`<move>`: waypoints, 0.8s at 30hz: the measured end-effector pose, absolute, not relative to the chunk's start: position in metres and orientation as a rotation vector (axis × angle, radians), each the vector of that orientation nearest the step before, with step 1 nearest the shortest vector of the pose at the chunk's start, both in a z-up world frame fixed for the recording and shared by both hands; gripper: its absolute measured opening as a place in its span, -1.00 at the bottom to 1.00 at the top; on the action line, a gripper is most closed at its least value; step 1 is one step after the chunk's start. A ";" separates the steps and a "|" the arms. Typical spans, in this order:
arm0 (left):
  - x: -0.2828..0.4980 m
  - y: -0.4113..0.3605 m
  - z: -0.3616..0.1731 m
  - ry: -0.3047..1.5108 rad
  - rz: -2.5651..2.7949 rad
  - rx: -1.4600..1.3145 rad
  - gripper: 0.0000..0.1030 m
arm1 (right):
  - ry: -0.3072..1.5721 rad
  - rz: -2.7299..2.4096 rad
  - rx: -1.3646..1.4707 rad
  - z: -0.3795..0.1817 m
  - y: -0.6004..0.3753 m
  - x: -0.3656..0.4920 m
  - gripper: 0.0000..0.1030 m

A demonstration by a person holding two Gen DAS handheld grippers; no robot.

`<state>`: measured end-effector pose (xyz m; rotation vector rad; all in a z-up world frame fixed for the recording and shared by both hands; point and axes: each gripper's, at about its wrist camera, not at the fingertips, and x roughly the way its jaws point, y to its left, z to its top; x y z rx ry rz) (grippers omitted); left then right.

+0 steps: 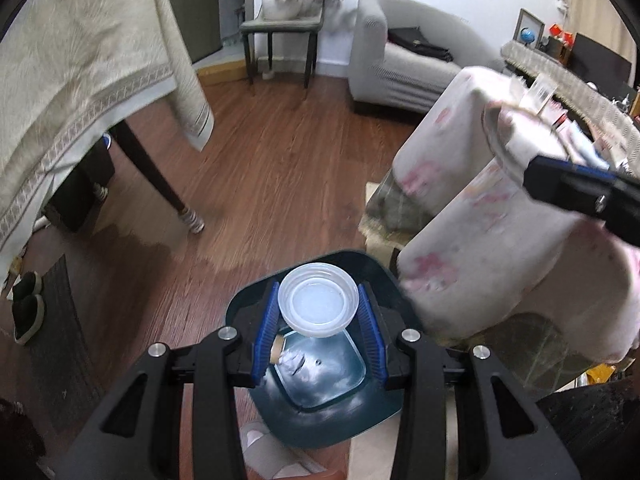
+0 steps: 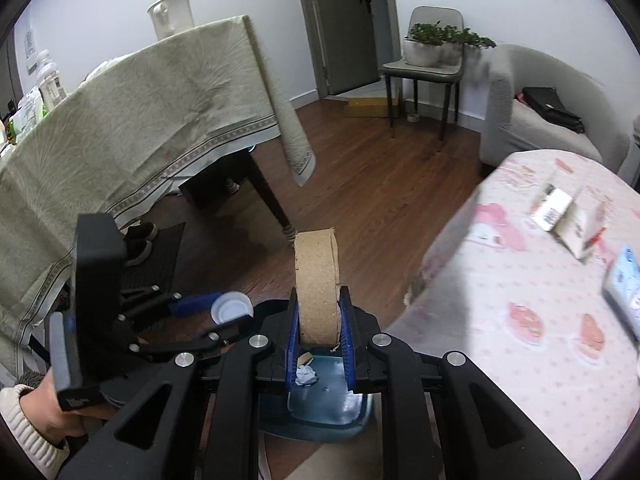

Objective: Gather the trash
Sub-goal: 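Carry the lid and tape roll over the bin and open the left tool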

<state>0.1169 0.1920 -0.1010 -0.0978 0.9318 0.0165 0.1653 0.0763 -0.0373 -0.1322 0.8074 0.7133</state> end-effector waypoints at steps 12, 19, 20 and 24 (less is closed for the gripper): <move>0.110 0.220 -0.167 1.117 0.044 -0.179 -0.18 | 0.857 0.753 -0.157 -0.060 0.113 0.165 -0.66; 0.107 0.220 -0.190 1.195 0.024 -0.195 -0.18 | 0.898 0.750 -0.172 -0.072 0.122 0.167 -0.66; 0.107 0.218 -0.193 1.204 0.018 -0.198 -0.18 | 0.908 0.745 -0.175 -0.075 0.123 0.168 -0.66; 0.106 0.213 -0.204 1.241 0.005 -0.189 -0.18 | 0.946 0.727 -0.179 -0.086 0.123 0.173 -0.66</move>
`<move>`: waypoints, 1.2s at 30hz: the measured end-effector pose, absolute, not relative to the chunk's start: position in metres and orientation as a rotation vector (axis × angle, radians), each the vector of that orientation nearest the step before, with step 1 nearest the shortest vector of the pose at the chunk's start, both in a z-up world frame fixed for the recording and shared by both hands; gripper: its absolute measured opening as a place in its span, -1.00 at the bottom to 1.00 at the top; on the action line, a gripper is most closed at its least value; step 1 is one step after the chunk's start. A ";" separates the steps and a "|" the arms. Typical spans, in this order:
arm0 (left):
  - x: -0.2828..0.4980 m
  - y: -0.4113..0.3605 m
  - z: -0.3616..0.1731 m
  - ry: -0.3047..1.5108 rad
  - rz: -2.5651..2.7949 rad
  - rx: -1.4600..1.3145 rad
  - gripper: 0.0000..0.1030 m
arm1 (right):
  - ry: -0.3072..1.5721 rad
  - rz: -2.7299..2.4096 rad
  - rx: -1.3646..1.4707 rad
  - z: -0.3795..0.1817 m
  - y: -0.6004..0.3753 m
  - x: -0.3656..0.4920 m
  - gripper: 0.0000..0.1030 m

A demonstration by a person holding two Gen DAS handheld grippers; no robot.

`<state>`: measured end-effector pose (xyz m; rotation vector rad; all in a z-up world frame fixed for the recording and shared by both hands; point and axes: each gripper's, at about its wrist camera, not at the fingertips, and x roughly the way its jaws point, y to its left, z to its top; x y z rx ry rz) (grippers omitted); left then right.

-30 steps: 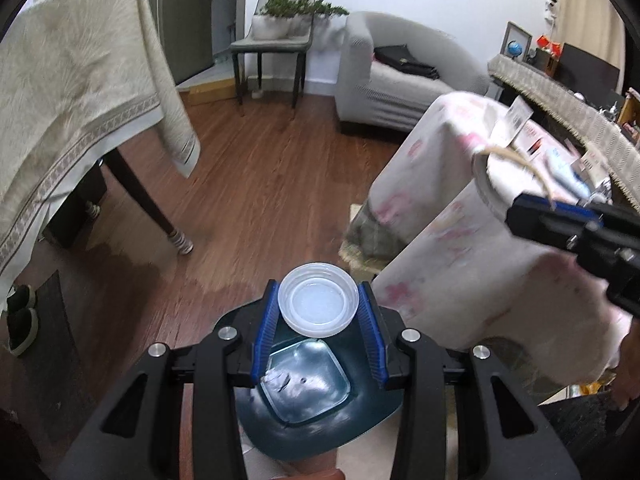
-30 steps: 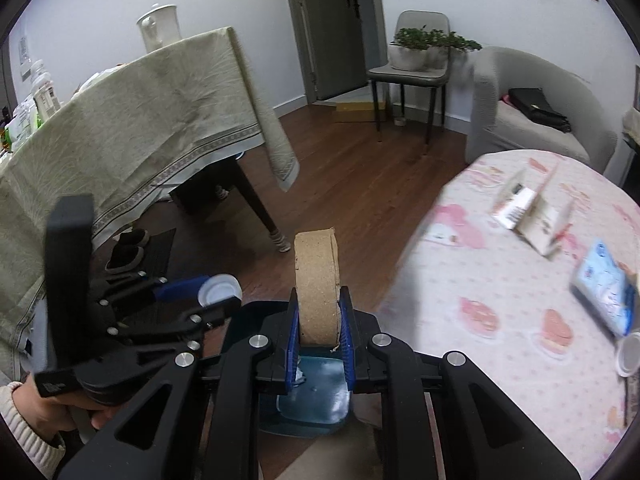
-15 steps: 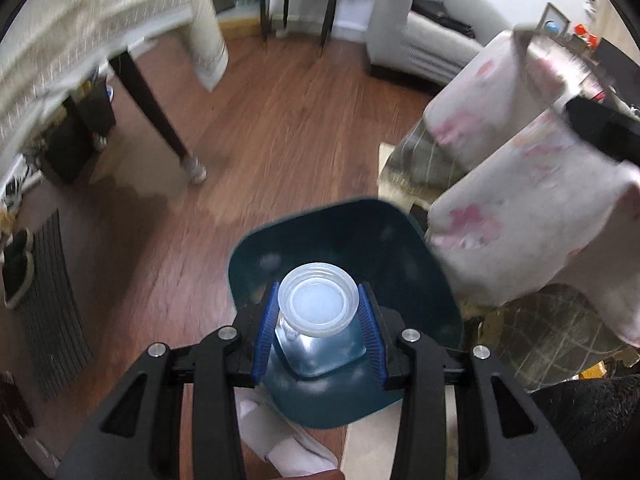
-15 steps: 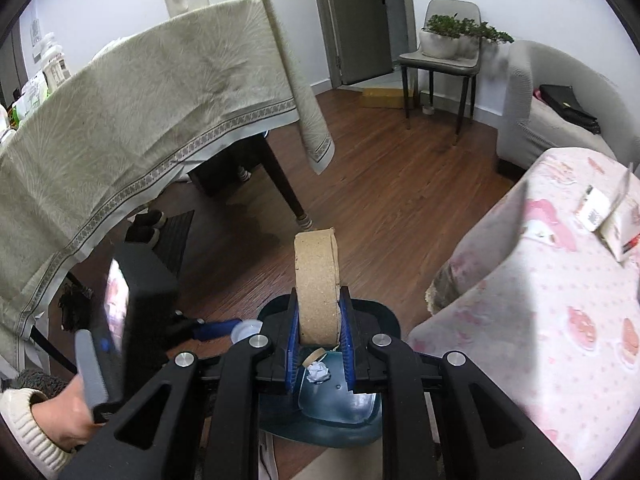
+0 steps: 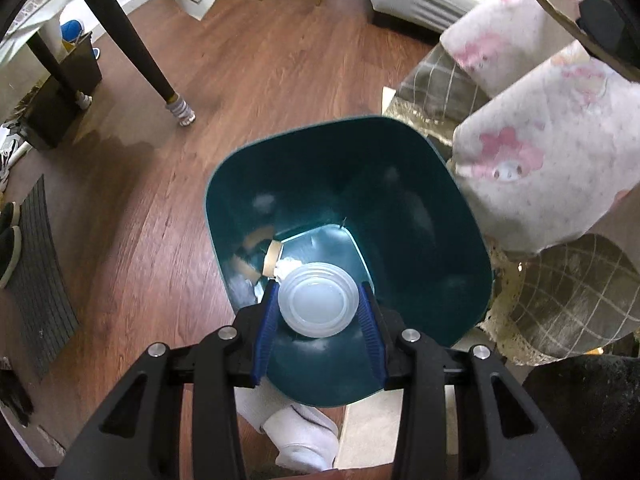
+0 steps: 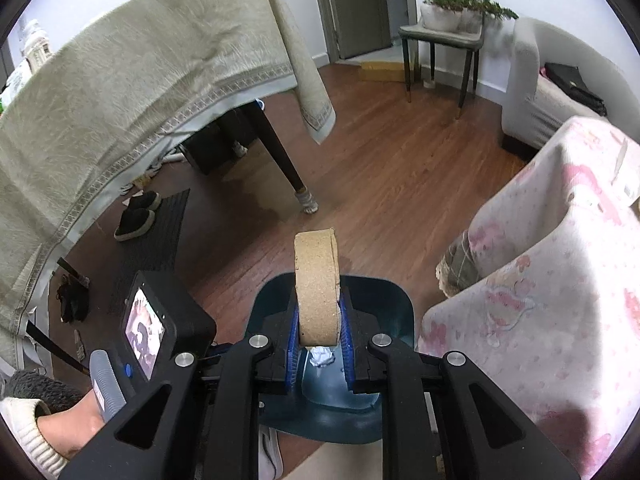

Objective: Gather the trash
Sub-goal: 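Carry the lid and tape roll over the bin and open the left tool, then lower the tape roll into the bin and open the right tool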

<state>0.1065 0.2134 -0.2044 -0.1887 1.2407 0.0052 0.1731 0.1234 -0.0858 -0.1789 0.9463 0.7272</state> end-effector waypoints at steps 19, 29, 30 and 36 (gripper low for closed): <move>0.098 0.225 -0.165 1.118 0.020 -0.198 0.51 | 1.122 0.668 -0.239 -0.152 0.136 0.185 -0.66; 0.085 0.232 -0.129 1.018 0.066 -0.182 0.53 | 1.213 0.633 -0.278 -0.192 0.148 0.186 -0.66; 0.084 0.233 -0.125 1.008 0.067 -0.182 0.53 | 1.222 0.631 -0.285 -0.197 0.150 0.185 -0.66; 0.076 0.235 -0.093 0.924 0.076 -0.149 0.52 | 1.266 0.621 -0.339 -0.225 0.157 0.180 -0.66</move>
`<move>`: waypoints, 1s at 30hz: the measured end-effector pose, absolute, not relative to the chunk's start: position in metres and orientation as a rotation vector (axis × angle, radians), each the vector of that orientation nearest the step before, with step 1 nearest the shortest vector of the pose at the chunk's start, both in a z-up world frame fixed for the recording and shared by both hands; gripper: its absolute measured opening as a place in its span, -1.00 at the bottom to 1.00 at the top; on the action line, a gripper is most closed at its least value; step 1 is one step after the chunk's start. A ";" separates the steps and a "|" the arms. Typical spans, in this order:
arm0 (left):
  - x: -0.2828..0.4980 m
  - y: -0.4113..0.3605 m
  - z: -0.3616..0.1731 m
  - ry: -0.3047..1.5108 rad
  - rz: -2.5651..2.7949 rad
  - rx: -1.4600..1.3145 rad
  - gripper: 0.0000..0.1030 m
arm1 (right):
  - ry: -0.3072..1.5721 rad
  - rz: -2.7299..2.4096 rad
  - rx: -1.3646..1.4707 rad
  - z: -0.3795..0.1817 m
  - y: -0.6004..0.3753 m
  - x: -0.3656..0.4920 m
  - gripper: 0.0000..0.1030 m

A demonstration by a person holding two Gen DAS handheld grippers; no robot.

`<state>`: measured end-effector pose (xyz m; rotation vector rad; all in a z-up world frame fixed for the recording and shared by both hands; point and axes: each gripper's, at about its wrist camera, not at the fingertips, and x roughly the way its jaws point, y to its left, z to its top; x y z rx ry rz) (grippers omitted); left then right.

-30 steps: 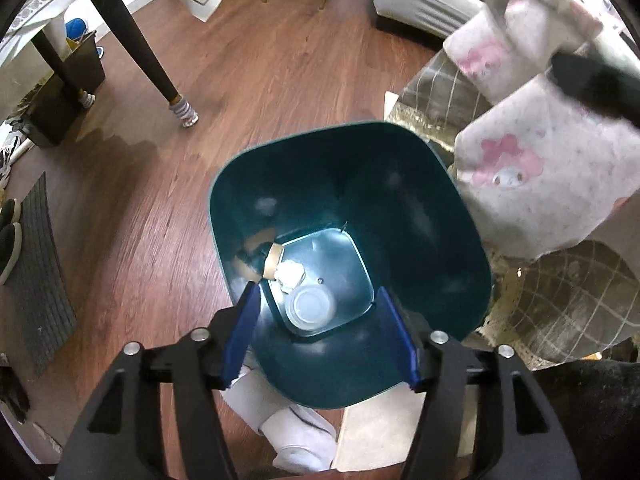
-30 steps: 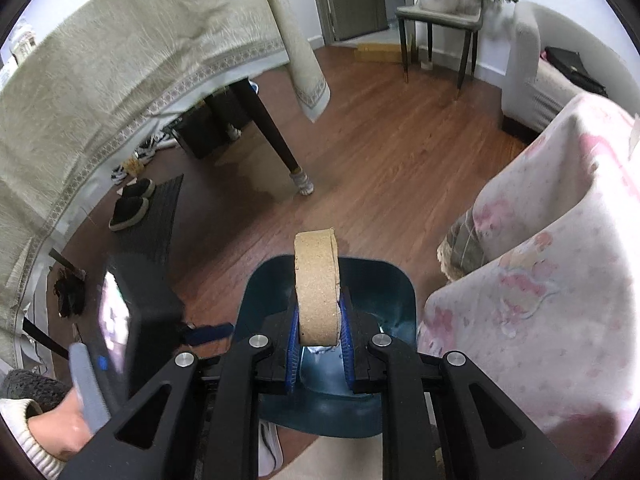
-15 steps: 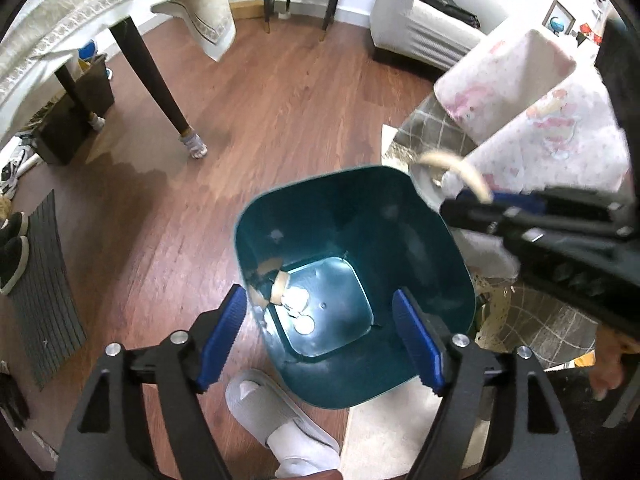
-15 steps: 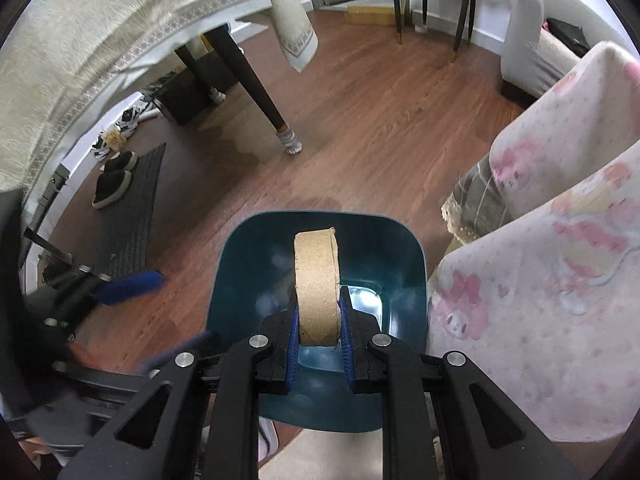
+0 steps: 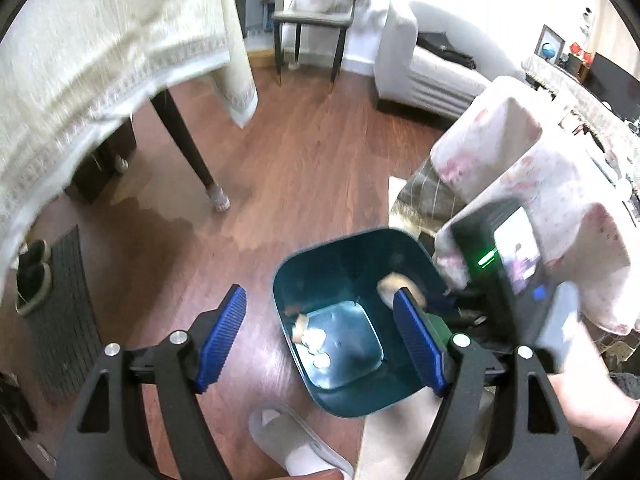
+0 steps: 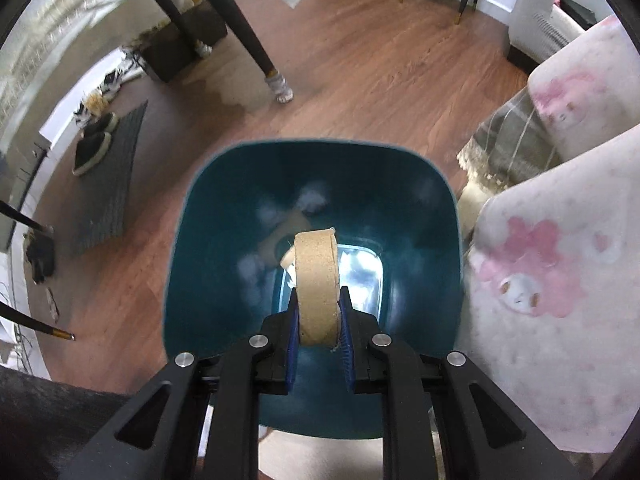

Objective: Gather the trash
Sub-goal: 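Lower the tape roll into the bin and open the right tool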

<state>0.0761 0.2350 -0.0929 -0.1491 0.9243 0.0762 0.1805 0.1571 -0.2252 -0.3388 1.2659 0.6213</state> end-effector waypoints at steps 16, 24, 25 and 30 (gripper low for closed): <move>0.059 0.225 -0.010 0.723 0.042 -0.112 -0.05 | 1.322 0.610 -0.419 -0.261 0.162 0.176 -0.65; 0.045 0.212 0.019 0.656 0.043 -0.074 -0.05 | 1.303 0.608 -0.432 -0.256 0.159 0.174 -0.14; 0.044 0.211 0.022 0.650 0.041 -0.074 -0.05 | 1.295 0.610 -0.431 -0.253 0.158 0.174 -0.14; 0.040 0.204 0.037 0.620 0.027 -0.077 -0.04 | 1.233 0.639 -0.420 -0.226 0.154 0.171 -0.14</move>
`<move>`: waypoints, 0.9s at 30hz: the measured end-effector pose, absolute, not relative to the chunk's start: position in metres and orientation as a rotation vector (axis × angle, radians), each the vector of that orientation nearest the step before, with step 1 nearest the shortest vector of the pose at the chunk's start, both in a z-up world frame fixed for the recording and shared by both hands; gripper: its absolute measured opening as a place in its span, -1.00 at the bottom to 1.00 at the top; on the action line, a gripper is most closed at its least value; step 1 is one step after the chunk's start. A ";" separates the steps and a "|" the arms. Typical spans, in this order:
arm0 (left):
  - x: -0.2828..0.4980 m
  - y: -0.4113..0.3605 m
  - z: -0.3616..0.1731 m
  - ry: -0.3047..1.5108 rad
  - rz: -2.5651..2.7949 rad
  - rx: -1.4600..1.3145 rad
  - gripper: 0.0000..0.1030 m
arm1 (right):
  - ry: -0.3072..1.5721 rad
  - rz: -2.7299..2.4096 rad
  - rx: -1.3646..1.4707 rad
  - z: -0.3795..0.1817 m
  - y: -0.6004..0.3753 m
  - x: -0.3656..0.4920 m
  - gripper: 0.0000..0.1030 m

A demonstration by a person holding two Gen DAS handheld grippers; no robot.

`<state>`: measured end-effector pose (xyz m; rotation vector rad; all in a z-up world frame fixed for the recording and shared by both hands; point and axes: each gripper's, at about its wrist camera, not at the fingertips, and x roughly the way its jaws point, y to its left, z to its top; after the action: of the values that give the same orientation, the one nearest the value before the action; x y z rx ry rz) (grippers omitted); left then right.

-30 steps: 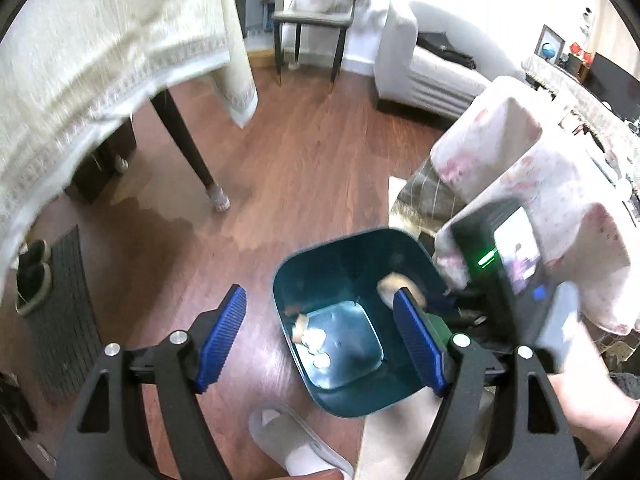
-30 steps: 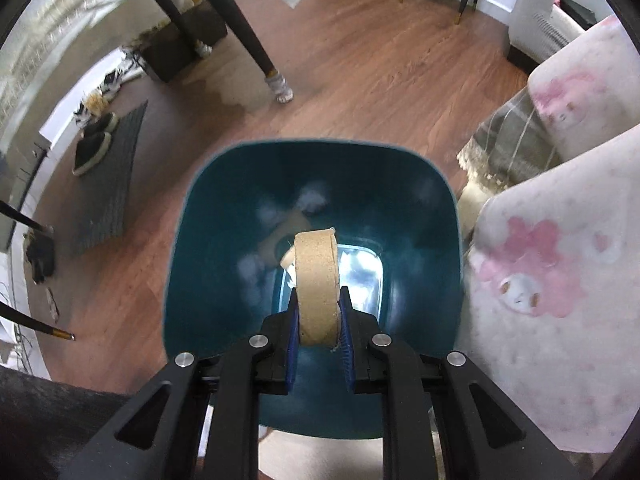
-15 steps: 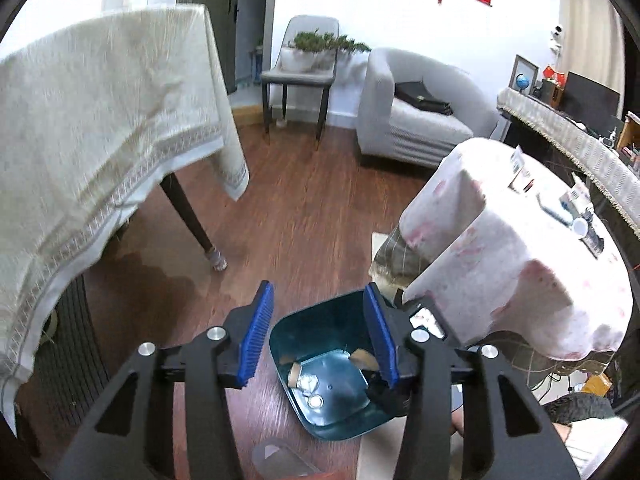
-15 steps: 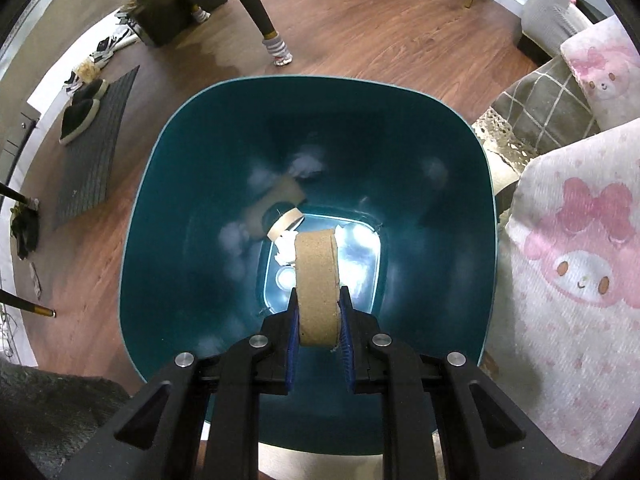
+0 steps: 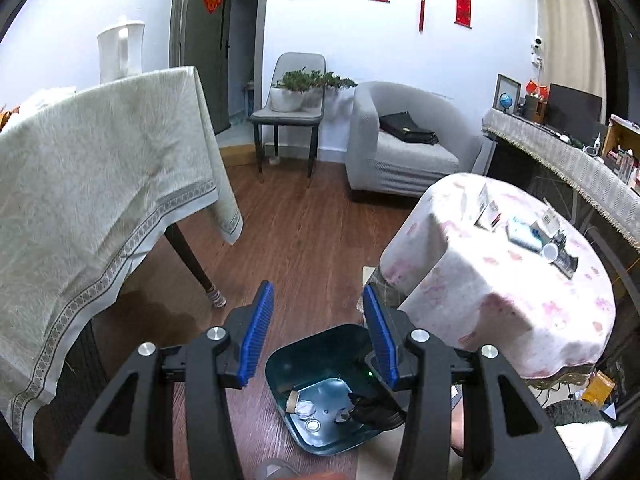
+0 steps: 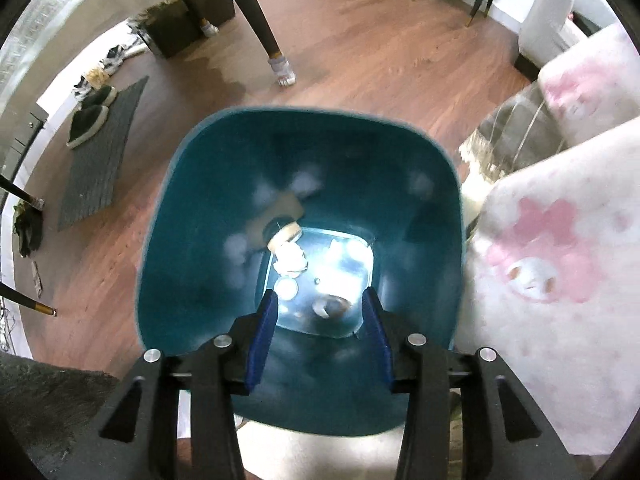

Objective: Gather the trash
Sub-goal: 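Lower the tape roll into the bin and open the right tool, then move both open tools from the bin back over the table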

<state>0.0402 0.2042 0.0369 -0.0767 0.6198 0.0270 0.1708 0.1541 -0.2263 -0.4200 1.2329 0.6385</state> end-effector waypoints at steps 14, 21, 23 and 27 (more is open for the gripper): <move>0.041 0.192 0.057 0.584 0.025 -0.084 0.10 | 0.892 0.739 -0.337 -0.077 0.135 0.143 -0.14; 0.048 0.185 0.061 0.573 0.020 -0.100 0.28 | 0.763 0.705 -0.304 -0.024 0.092 0.140 -0.08; 0.051 0.178 0.064 0.570 0.011 -0.108 0.33 | 0.741 0.681 -0.299 -0.016 0.077 0.138 -0.03; 0.060 0.165 0.068 0.565 -0.019 -0.126 0.43 | 0.709 0.633 -0.280 -0.001 0.042 0.139 0.07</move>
<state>0.0599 0.1648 0.0679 -0.1263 0.5650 -0.0188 0.1394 0.0421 -0.0008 -0.2799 0.7092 0.6326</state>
